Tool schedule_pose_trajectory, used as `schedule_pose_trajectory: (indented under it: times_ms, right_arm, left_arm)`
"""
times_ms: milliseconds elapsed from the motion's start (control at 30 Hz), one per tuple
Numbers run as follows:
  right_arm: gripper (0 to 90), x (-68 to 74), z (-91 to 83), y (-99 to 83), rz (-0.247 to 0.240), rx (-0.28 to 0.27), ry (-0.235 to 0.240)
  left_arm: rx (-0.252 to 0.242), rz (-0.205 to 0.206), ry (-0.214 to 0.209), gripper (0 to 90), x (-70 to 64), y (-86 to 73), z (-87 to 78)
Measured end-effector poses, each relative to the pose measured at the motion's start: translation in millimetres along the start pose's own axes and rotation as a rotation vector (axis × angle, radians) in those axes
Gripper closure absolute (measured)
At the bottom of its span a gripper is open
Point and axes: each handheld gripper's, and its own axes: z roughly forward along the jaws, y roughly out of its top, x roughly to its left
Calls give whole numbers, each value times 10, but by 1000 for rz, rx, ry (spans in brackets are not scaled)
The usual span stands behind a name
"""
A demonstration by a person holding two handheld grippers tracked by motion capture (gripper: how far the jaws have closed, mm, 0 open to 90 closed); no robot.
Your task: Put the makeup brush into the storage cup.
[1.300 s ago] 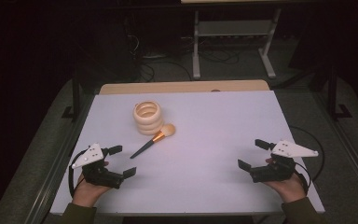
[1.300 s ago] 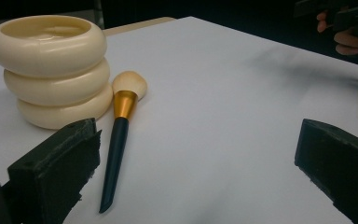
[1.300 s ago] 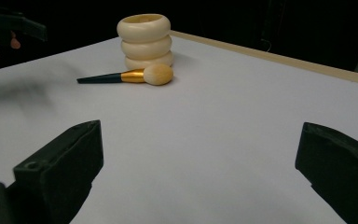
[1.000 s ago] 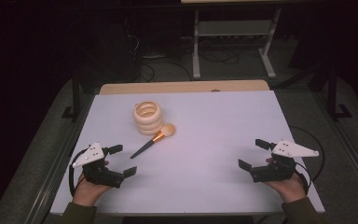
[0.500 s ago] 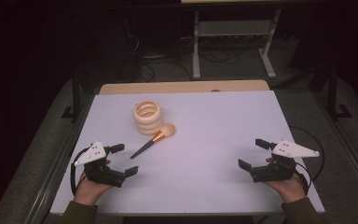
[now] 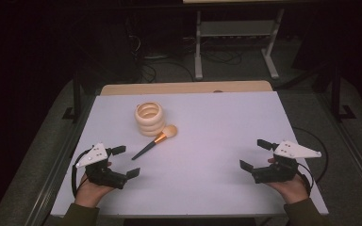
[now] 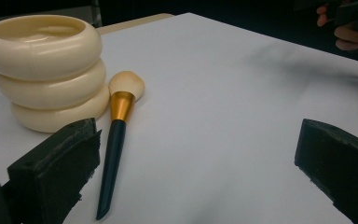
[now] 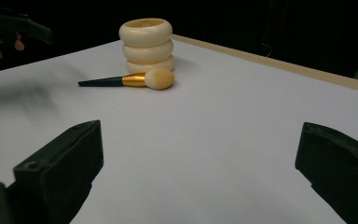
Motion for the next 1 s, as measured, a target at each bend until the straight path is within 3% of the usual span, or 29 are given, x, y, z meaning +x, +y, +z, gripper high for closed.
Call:
schedule_pose_trajectory:
  times_ms: [1000]
  right_arm:
    - [2,1,16,12,9,-4,-2]
  left_arm:
    - [-4,-7,12,0,3,-20,-33]
